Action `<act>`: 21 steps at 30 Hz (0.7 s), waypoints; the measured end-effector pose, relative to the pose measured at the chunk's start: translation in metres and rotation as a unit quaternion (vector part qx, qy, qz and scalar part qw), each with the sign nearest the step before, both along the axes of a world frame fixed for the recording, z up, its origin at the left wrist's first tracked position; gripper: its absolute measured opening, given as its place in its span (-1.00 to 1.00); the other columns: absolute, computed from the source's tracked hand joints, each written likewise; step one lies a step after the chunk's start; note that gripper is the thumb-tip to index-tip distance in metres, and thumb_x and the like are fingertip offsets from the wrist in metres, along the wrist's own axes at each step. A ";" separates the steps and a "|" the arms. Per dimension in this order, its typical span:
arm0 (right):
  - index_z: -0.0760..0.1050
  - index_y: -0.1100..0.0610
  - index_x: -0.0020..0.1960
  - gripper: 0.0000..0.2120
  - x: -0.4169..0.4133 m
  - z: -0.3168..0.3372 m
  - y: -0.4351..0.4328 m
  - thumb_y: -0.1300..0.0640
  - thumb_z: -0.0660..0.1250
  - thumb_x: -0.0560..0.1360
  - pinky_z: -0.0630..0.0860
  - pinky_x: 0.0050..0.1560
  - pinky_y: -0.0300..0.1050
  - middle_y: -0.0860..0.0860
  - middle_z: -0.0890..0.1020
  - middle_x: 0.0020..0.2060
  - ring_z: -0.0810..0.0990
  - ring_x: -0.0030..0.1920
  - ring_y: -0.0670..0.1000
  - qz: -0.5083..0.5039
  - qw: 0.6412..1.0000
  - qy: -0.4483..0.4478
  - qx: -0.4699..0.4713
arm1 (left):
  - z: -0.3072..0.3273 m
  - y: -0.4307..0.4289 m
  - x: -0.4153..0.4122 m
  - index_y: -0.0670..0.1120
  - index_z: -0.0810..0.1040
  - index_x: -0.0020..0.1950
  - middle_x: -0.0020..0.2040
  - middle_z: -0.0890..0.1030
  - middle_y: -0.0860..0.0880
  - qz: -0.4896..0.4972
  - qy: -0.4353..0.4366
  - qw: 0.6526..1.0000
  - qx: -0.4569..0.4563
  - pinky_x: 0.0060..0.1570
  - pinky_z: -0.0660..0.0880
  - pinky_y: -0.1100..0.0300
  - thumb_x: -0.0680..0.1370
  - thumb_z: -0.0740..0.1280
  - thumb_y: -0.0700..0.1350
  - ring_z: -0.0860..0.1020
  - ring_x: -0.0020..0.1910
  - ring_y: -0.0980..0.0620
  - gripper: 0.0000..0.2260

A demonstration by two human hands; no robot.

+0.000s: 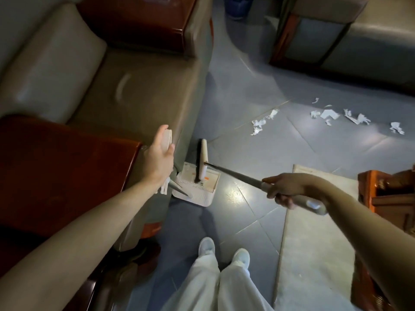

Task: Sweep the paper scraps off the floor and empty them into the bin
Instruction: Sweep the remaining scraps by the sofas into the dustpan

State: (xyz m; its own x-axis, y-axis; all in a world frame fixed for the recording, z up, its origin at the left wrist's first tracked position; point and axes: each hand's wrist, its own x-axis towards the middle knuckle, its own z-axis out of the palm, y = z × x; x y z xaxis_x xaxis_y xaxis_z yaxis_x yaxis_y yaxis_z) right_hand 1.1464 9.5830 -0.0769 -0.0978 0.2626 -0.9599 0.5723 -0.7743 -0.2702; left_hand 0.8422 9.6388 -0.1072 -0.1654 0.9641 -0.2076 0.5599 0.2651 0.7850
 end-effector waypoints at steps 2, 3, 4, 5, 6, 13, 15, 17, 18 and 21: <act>0.32 0.11 0.38 -0.59 0.017 0.017 0.006 0.34 0.18 0.55 0.25 -0.62 -0.33 0.00 0.34 -0.62 0.31 -0.63 -0.08 -0.037 0.999 0.008 -0.009 | 0.000 0.002 0.001 0.18 0.32 0.41 0.09 0.58 -0.27 -0.008 0.009 1.000 -0.002 -0.12 0.58 -0.23 0.62 0.24 -0.13 0.57 -0.03 -0.35 -0.60; 0.32 0.03 0.36 -0.58 0.026 0.023 0.009 0.33 0.19 0.56 0.25 -0.62 -0.33 0.01 0.34 -0.62 0.32 -0.63 -0.08 -0.055 0.998 0.010 -0.008 | -0.001 0.003 0.002 0.18 0.32 0.41 0.08 0.58 -0.27 -0.019 0.013 1.000 -0.001 -0.13 0.58 -0.23 0.62 0.24 -0.13 0.57 -0.04 -0.35 -0.61; 0.32 -0.01 0.34 -0.58 0.035 0.029 0.012 0.33 0.20 0.56 0.26 -0.62 -0.33 0.01 0.35 -0.61 0.32 -0.63 -0.07 -0.074 0.997 0.012 -0.004 | 0.000 0.004 0.004 0.17 0.32 0.40 0.07 0.59 -0.26 -0.033 0.014 0.999 0.002 -0.11 0.58 -0.22 0.61 0.23 -0.13 0.58 -0.05 -0.35 -0.61; 0.34 0.00 0.33 -0.60 0.044 0.034 0.016 0.33 0.20 0.56 0.27 -0.62 -0.33 0.02 0.35 -0.60 0.33 -0.62 -0.07 -0.091 0.996 0.013 0.002 | 0.001 0.007 0.008 0.15 0.33 0.40 0.08 0.59 -0.25 -0.049 0.012 0.999 0.006 -0.07 0.57 -0.20 0.61 0.23 -0.14 0.58 -0.03 -0.34 -0.61; 0.37 0.04 0.33 -0.61 0.053 0.038 0.018 0.33 0.20 0.56 0.27 -0.62 -0.33 0.03 0.35 -0.59 0.32 -0.61 -0.08 -0.108 0.994 0.014 0.008 | 0.003 0.010 0.013 0.12 0.34 0.40 0.12 0.59 -0.24 -0.065 0.012 0.998 0.010 -0.02 0.57 -0.18 0.61 0.22 -0.15 0.58 0.01 -0.34 -0.62; 0.34 0.07 0.40 -0.53 0.115 0.042 0.040 0.39 0.20 0.55 0.30 -0.63 -0.30 0.07 0.40 -0.55 0.33 -0.61 -0.07 -0.198 0.969 -0.052 0.142 | 0.010 0.068 0.072 0.15 0.35 0.41 0.14 0.58 -0.25 -0.111 0.001 0.994 0.009 -0.04 0.56 -0.25 0.61 0.24 -0.15 0.55 0.01 -0.37 -0.60; 0.31 0.09 0.44 -0.49 0.134 0.033 0.054 0.39 0.21 0.53 0.35 -0.62 -0.28 0.10 0.43 -0.47 0.36 -0.61 -0.08 -0.170 0.961 -0.102 0.191 | 0.009 0.091 0.094 0.21 0.33 0.40 0.00 0.60 -0.18 -0.139 0.012 0.990 0.015 -0.14 0.58 -0.16 0.61 0.24 -0.15 0.57 -0.13 -0.27 -0.59; 0.33 0.12 0.42 -0.50 0.159 0.020 0.073 0.39 0.20 0.52 0.38 -0.61 -0.24 0.11 0.45 -0.45 0.38 -0.59 -0.03 -0.137 0.952 -0.144 0.234 | 0.009 0.117 0.120 0.28 0.31 0.36 -0.15 0.58 -0.12 -0.165 0.029 0.986 0.021 -0.25 0.58 -0.09 0.61 0.24 -0.13 0.56 -0.27 -0.19 -0.59; 0.34 0.13 0.40 -0.52 0.173 0.013 0.084 0.38 0.19 0.51 0.41 -0.59 -0.20 0.12 0.46 -0.44 0.40 -0.56 0.00 -0.123 0.948 -0.162 0.246 | 0.007 0.132 0.134 0.29 0.31 0.36 -0.15 0.58 -0.10 -0.174 0.033 0.984 0.018 -0.25 0.57 -0.07 0.61 0.24 -0.13 0.55 -0.29 -0.17 -0.59; 0.32 0.10 0.42 -0.48 0.217 -0.003 0.120 0.36 0.16 0.49 0.51 -0.44 -0.07 0.17 0.52 -0.35 0.48 -0.47 0.11 -0.091 0.940 -0.209 0.254 | 0.002 0.173 0.177 0.21 0.33 0.42 0.05 0.59 -0.06 -0.191 0.032 0.981 0.000 -0.09 0.52 0.00 0.62 0.23 -0.14 0.56 -0.15 -0.21 -0.58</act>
State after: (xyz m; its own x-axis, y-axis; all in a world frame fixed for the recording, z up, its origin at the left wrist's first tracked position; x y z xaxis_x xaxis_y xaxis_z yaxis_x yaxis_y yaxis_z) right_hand 1.3636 9.7032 -0.0803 0.3499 0.6733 -0.6513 0.5814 -0.7013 -0.4126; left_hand 1.0196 9.8114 -0.1047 0.1956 0.9581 -0.2090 0.6672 0.0261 0.7444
